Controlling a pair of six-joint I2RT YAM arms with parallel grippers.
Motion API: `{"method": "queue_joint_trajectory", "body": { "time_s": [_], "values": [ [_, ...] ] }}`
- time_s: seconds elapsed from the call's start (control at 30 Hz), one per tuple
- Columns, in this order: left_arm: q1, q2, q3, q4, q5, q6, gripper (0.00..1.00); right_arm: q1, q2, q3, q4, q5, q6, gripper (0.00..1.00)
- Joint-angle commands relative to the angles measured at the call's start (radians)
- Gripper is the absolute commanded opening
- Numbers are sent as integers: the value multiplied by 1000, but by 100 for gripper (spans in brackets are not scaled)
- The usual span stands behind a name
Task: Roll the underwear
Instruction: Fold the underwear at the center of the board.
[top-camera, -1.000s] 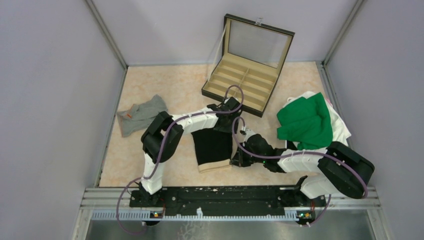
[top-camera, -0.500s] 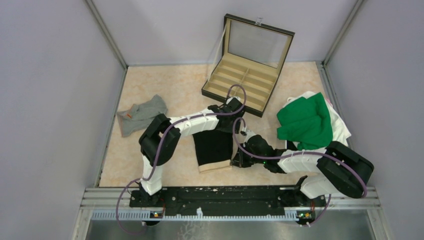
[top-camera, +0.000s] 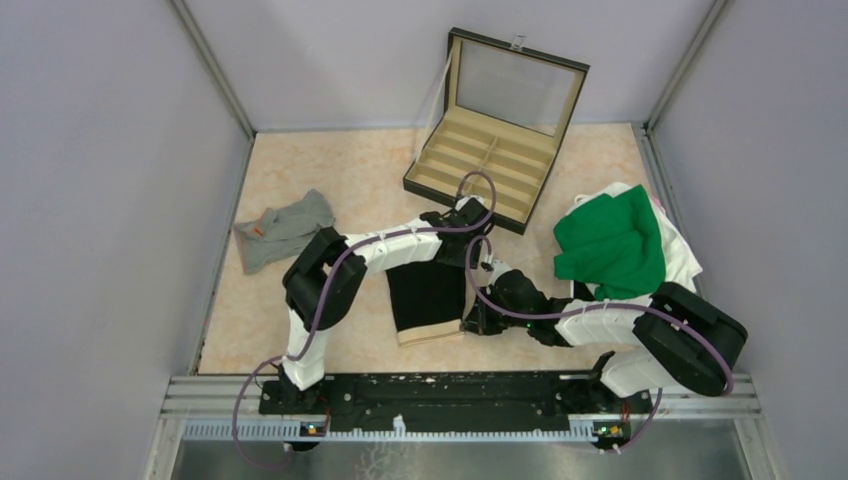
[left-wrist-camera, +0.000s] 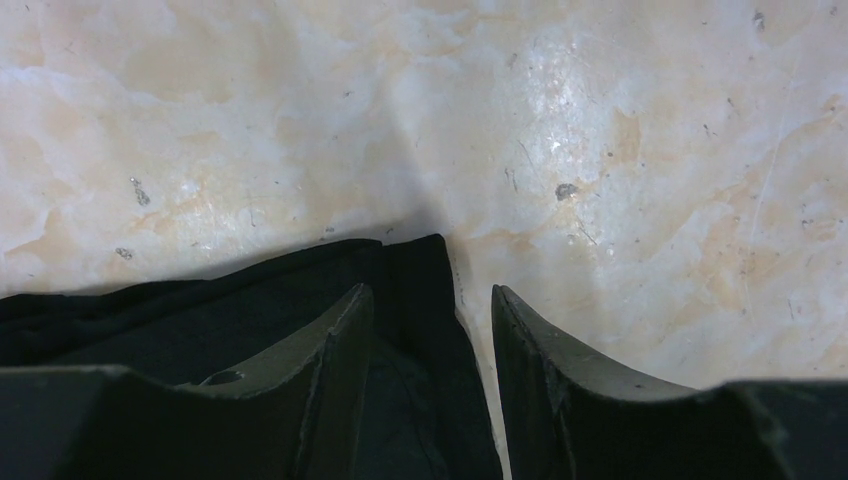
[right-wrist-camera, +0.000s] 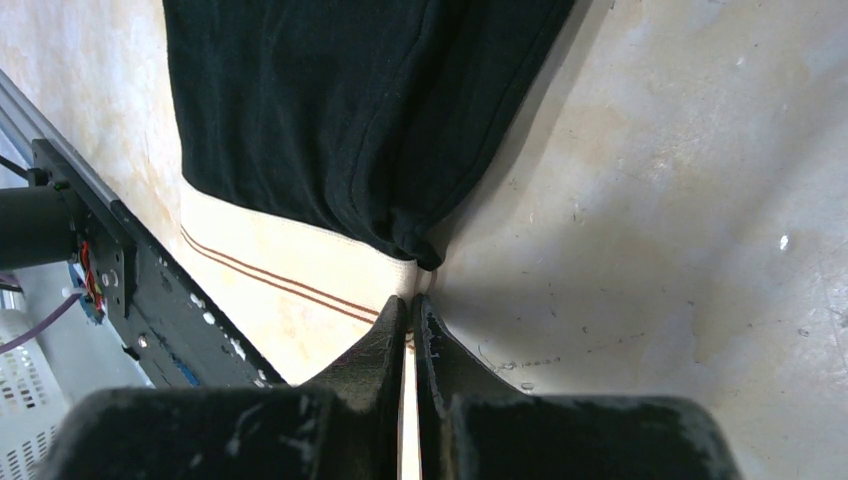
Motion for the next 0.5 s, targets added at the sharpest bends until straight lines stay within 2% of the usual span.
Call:
{"method": "queue_joint_trajectory", "body": {
  "time_s": [0.0,0.2,0.47],
  "values": [
    [-12,28,33,-10,-33,7,54,9,9,-6,30,1,1,0],
    [-13,57,37,-11,-39,10,53,9,10,-3,31,-3,1,0],
    [-25,93,44,-45,-69,19,47,9,9,-4,33,-4,1,0]
  ]
}}
